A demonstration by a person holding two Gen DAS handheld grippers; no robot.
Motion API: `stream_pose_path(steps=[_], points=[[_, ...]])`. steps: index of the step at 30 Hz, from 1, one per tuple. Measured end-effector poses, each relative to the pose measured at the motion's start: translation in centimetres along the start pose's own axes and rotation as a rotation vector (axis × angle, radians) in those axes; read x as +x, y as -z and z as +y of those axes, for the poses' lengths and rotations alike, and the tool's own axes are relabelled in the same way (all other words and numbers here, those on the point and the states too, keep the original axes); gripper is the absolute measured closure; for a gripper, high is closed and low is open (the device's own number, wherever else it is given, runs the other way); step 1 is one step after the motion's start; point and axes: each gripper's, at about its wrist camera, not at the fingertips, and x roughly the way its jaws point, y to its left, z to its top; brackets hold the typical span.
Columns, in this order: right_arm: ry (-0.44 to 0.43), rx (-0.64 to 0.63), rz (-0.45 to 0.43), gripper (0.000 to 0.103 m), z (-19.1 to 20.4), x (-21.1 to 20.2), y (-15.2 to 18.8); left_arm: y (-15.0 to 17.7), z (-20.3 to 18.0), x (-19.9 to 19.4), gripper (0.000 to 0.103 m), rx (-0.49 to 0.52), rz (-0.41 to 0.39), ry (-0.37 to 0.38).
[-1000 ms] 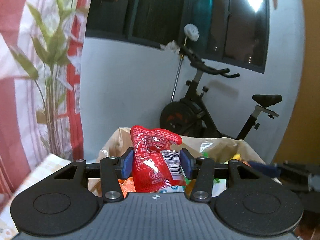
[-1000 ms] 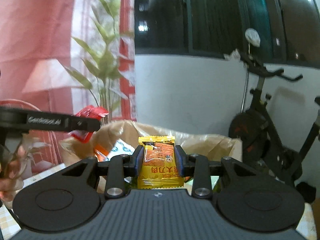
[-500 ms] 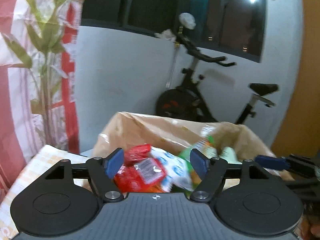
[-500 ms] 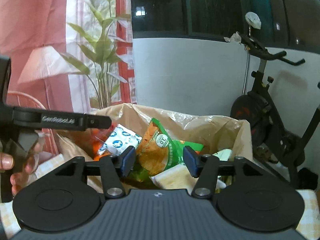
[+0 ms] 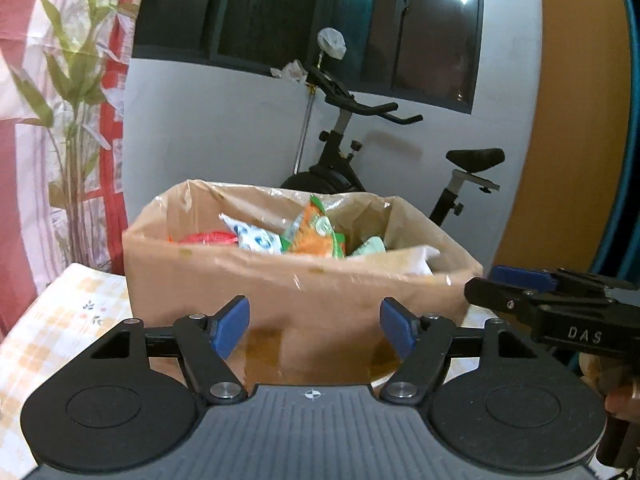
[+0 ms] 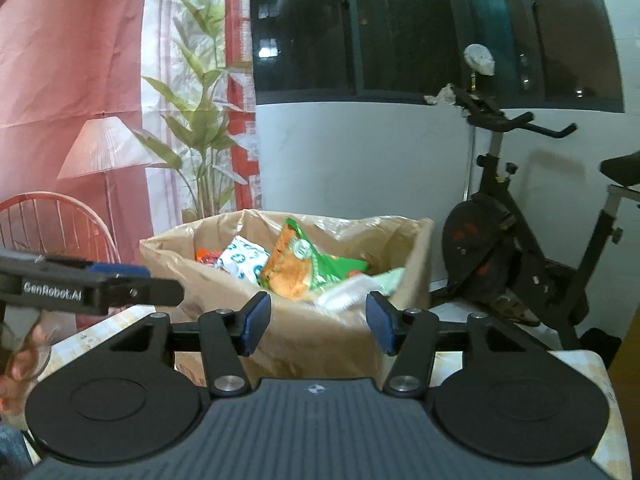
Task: Organize snacks
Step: 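Move both tools back down toward the last snacks on the table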
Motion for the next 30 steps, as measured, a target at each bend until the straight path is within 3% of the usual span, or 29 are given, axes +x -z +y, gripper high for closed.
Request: stream_pose_path(steps=[7, 16, 23, 30], points=[[0.048, 0.064, 0.021, 0.047, -0.6, -2.2, 4.0, 3.4, -2.3, -0.2, 0.029, 0.008, 0.011, -0.007], [0.146, 0.111, 0.113, 0.047, -2.9, -2.1, 10.0, 7.1, -2.7, 3.1, 0.029, 0.082, 0.143, -0.013], [0.186, 0.078, 0.168, 0.047, -3.0, -1.7, 13.6, 10.5, -3.4, 5.5, 0.029, 0.137, 0.294, 0.090], [0.217, 0.101, 0.187, 0.047, -3.2, -1.4, 15.4, 12.4, -4.4, 6.2, 0.028, 0.178, 0.358, 0.167]])
